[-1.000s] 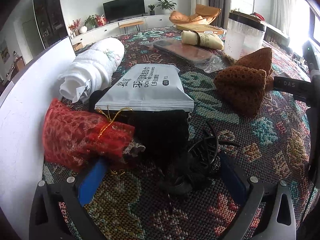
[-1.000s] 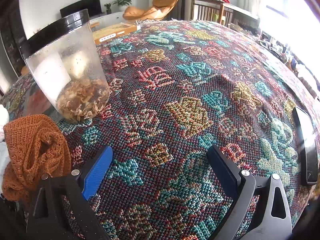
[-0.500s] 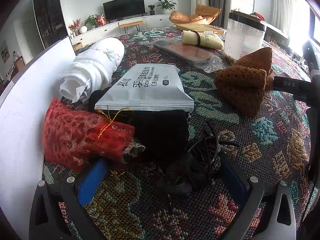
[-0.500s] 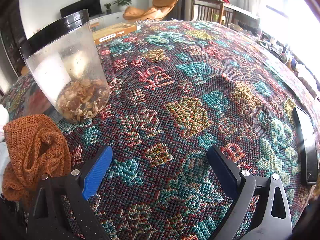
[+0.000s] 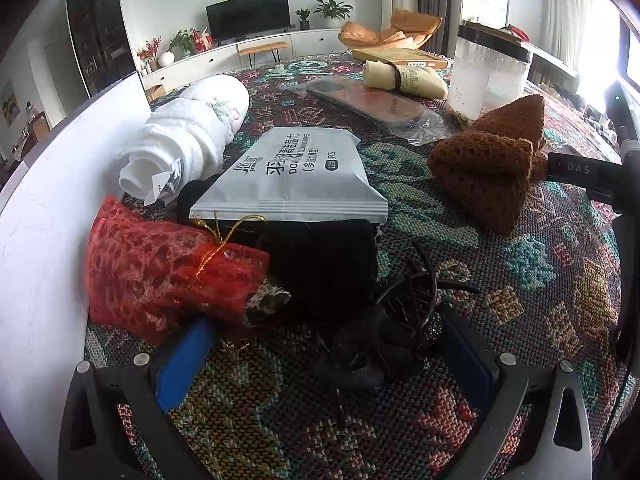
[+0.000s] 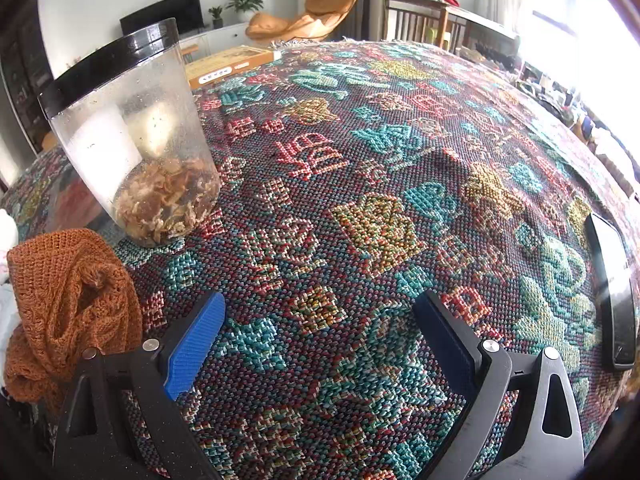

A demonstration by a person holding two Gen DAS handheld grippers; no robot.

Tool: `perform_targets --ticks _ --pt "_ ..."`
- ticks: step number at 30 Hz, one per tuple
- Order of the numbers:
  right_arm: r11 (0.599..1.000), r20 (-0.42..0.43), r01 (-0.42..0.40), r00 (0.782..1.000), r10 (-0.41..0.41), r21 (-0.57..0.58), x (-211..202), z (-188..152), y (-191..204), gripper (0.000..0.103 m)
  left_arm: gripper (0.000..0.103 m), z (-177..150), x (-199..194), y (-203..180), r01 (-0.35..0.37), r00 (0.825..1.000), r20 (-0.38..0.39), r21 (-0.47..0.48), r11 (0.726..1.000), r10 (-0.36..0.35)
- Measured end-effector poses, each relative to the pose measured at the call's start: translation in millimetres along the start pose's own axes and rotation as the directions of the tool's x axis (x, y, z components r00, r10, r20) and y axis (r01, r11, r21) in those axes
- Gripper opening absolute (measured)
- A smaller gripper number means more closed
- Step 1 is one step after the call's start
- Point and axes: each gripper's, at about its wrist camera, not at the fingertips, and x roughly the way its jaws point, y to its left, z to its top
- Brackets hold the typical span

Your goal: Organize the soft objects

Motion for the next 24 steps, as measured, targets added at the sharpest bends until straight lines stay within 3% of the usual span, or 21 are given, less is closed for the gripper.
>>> perform_targets --ticks 24 --pt "1.000 0.000 0.000 1.000 0.000 0.000 -0.5 -0.7 0.2 0.097 0.103 0.0 0.0 0.1 0.000 1.000 0.000 -0.001 1.000 0.000"
